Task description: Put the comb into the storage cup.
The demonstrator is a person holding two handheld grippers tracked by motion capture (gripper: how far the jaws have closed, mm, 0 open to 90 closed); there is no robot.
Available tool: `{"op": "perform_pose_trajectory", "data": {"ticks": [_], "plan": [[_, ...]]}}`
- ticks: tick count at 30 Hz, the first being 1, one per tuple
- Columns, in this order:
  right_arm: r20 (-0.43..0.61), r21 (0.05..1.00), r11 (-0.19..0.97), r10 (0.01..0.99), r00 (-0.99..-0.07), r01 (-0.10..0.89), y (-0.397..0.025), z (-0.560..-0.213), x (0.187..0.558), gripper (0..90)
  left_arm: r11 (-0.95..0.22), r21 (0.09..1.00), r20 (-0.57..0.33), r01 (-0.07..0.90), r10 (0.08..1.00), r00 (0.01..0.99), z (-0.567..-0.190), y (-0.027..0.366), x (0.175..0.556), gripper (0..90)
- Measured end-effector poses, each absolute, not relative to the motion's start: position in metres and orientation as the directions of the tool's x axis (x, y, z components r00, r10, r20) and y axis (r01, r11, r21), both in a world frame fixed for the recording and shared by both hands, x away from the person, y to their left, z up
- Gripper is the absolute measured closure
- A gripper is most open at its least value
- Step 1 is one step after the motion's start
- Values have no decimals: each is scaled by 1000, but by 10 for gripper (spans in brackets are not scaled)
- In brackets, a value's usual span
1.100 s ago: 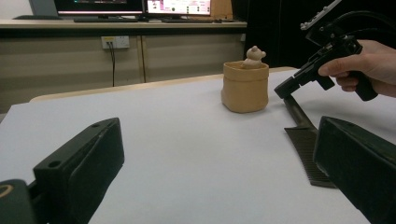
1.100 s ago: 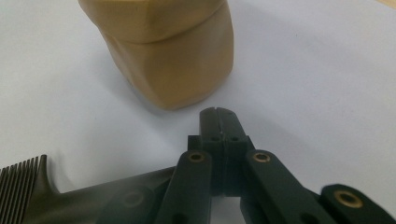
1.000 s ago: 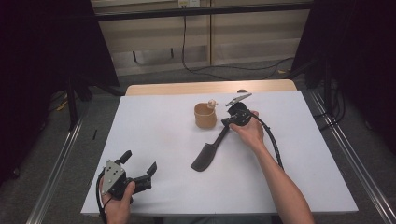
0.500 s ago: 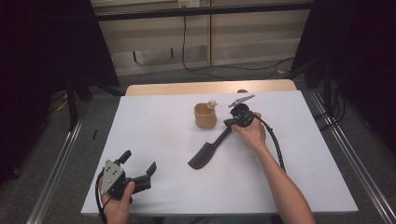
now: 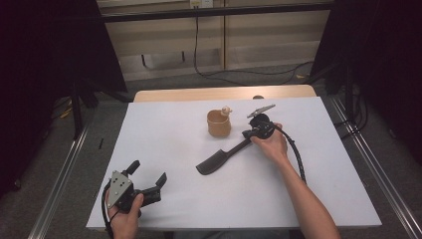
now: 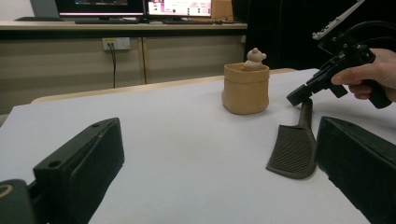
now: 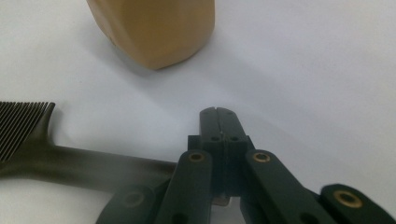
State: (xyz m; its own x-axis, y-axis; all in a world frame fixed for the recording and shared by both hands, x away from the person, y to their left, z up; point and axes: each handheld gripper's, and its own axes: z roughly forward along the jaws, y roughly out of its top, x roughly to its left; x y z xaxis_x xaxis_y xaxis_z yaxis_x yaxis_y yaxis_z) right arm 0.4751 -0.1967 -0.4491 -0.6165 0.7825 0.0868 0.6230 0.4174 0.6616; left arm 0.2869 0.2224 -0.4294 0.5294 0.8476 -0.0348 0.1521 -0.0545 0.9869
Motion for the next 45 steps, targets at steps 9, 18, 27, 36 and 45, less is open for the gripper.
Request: {"op": "perform_pose_trajectory", "data": {"ticks": [9, 18, 27, 36, 45], "plan": [[89, 659, 414, 787, -611, 628, -202, -450, 470, 900, -54, 987, -35, 153, 848, 529, -429, 223, 287, 19], [86, 653, 419, 786, -612, 631, -204, -451, 463, 900, -53, 987, -36, 152, 848, 530, -429, 223, 287, 19], [91, 654, 418, 784, -614, 630, -211, -451, 456, 900, -57, 987, -33, 153, 847, 530, -429, 222, 287, 19], [94, 659, 422, 775, -625, 623, -213, -452, 448, 900, -60, 986, -31, 154, 847, 530, -429, 222, 287, 19], [97, 655, 436, 761, -641, 617, -212, -451, 443, 900, -60, 986, -31, 154, 847, 531, -429, 223, 287, 19]]}}
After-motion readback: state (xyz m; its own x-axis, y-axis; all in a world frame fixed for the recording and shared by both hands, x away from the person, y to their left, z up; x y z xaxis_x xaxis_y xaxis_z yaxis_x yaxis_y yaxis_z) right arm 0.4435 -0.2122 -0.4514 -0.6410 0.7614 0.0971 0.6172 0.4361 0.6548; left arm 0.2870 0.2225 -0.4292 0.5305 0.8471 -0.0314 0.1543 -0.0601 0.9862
